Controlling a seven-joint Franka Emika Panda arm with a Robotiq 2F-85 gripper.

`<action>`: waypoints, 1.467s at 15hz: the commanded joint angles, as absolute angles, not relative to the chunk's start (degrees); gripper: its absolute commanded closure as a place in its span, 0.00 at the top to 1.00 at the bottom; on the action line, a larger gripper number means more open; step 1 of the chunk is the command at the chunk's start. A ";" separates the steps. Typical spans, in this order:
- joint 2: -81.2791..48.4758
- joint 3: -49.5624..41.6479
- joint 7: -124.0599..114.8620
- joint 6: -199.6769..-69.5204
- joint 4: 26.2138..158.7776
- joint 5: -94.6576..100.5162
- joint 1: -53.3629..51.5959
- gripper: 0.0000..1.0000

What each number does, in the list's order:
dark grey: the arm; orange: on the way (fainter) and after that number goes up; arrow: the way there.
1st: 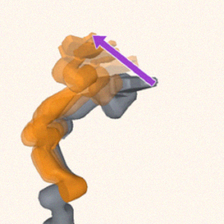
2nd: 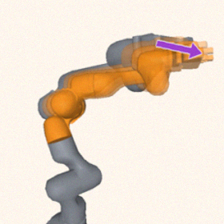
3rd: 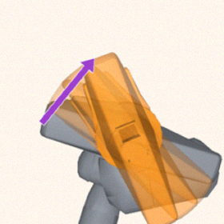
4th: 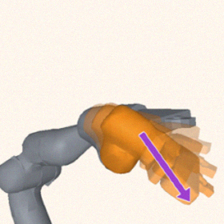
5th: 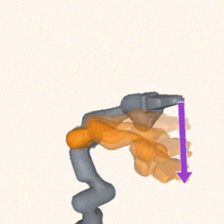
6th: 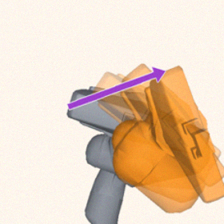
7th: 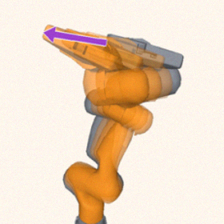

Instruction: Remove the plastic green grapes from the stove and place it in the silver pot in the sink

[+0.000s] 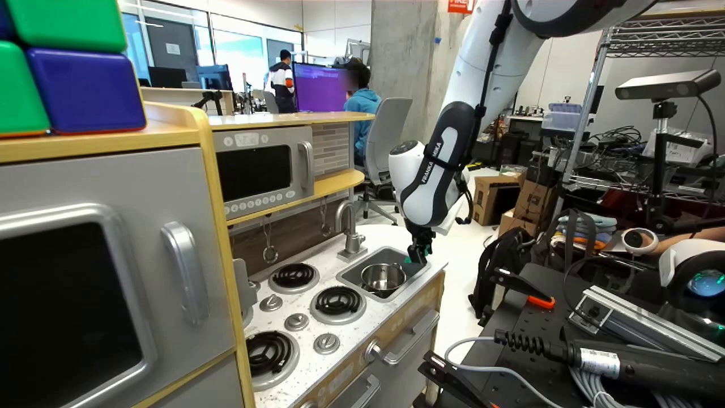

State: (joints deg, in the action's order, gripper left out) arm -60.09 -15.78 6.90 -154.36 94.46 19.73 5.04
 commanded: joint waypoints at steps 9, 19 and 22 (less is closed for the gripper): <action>-71.77 -8.79 7.37 -138.15 74.08 17.47 4.55 0.19; -73.78 -5.69 9.23 -134.38 70.04 17.65 4.09 0.83; -67.88 -3.50 13.22 -137.10 79.34 20.58 4.15 0.98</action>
State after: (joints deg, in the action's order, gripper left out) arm -74.02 -6.14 8.77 -136.12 70.43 19.87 4.46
